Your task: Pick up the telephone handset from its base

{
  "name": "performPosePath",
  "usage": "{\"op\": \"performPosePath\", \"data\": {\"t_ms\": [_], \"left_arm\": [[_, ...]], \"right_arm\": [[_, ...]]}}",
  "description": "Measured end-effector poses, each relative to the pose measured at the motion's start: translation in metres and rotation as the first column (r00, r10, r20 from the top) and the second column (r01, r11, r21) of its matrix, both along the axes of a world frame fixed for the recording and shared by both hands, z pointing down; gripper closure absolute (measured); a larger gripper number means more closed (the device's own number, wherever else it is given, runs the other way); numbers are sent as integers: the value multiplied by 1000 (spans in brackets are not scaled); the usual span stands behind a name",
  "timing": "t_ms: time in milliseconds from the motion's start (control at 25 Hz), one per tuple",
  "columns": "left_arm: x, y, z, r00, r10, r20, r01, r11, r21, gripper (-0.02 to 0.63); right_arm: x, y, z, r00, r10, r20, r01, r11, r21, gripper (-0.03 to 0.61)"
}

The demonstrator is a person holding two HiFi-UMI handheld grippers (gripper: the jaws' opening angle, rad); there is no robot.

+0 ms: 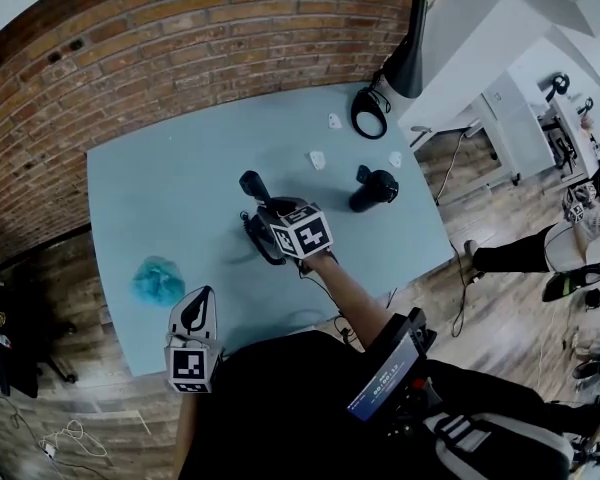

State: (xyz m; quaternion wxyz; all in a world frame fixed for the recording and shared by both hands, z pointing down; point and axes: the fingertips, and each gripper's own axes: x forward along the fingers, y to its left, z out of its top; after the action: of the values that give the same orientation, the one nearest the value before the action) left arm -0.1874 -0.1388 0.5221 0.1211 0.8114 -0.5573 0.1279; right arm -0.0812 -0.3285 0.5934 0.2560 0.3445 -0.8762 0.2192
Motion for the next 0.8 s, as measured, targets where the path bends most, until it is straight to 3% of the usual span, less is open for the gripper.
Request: {"op": "performPosePath", "data": {"t_ms": [200, 800], "left_arm": [[0, 2, -1, 1000, 0, 0, 0, 1000, 2, 595], [-3, 4, -1, 1000, -1, -6, 1, 1000, 13, 595]], "right_arm": [[-5, -3, -25, 994, 14, 104, -15, 1000, 8, 445], [-27, -20, -160, 952, -34, 305, -35, 975, 219, 446]]}}
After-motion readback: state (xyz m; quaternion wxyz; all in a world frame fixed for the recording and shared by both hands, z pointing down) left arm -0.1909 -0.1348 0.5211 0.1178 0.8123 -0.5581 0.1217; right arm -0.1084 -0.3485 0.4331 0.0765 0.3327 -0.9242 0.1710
